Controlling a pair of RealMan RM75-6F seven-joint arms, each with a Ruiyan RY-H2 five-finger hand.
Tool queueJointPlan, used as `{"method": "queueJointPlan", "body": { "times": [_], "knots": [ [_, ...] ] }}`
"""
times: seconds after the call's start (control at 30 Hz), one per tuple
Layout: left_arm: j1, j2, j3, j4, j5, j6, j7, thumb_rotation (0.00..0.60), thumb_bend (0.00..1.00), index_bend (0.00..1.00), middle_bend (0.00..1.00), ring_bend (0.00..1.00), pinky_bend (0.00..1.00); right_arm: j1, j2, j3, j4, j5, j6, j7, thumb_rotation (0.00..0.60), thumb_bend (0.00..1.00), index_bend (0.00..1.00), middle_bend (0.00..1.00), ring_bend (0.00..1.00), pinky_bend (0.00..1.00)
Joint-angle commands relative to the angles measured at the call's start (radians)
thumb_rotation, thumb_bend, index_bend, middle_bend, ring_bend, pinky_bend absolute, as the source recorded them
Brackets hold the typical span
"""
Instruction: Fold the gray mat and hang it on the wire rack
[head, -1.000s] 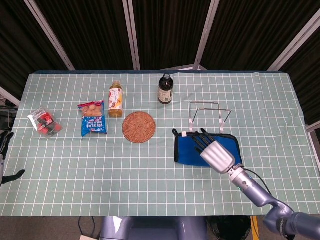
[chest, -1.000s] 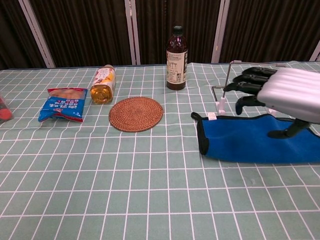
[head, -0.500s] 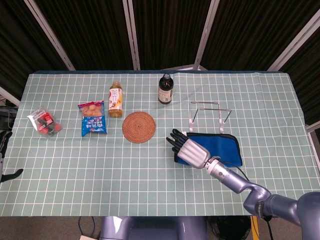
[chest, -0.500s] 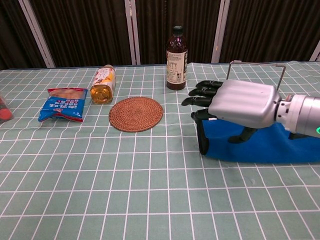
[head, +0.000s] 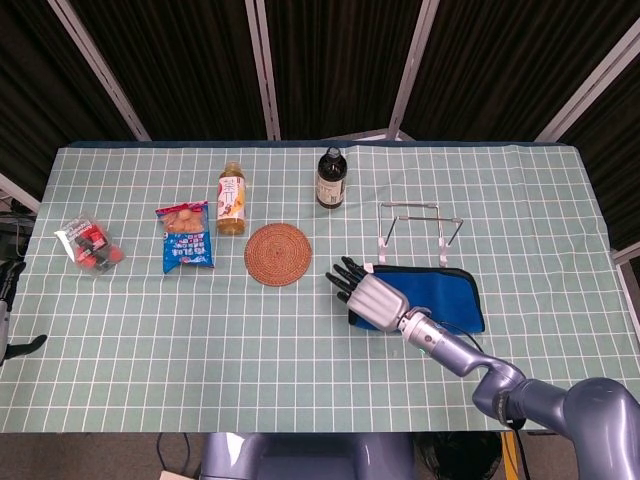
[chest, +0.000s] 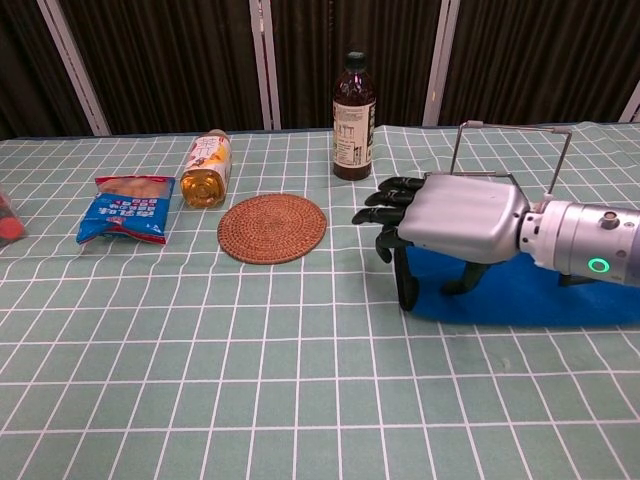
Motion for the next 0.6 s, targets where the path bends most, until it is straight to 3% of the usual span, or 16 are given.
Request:
{"method": "queueJointPlan", "body": {
  "times": [0.03, 0.6],
  "knots": [
    [-0.001, -0.001, 0.000, 0.000, -0.002, -0.001, 0.003, 0.600, 0.00, 0.00, 0.00, 0.00, 0.00, 0.008, -0.011, -0.004, 0.015, -0.001, -0.006, 0.007, 0.600, 0.09, 0.34, 0.05, 0.00, 0.00],
    [-0.004, -0.003, -0.001, 0.004, -0.012, -0.003, 0.003, 0.600, 0.00, 0.00, 0.00, 0.00, 0.00, 0.033, -0.049, -0.014, 0.061, 0.020, -0.052, 0.003, 0.600, 0.09, 0.35, 0.05, 0.00, 0.00]
  ]
}}
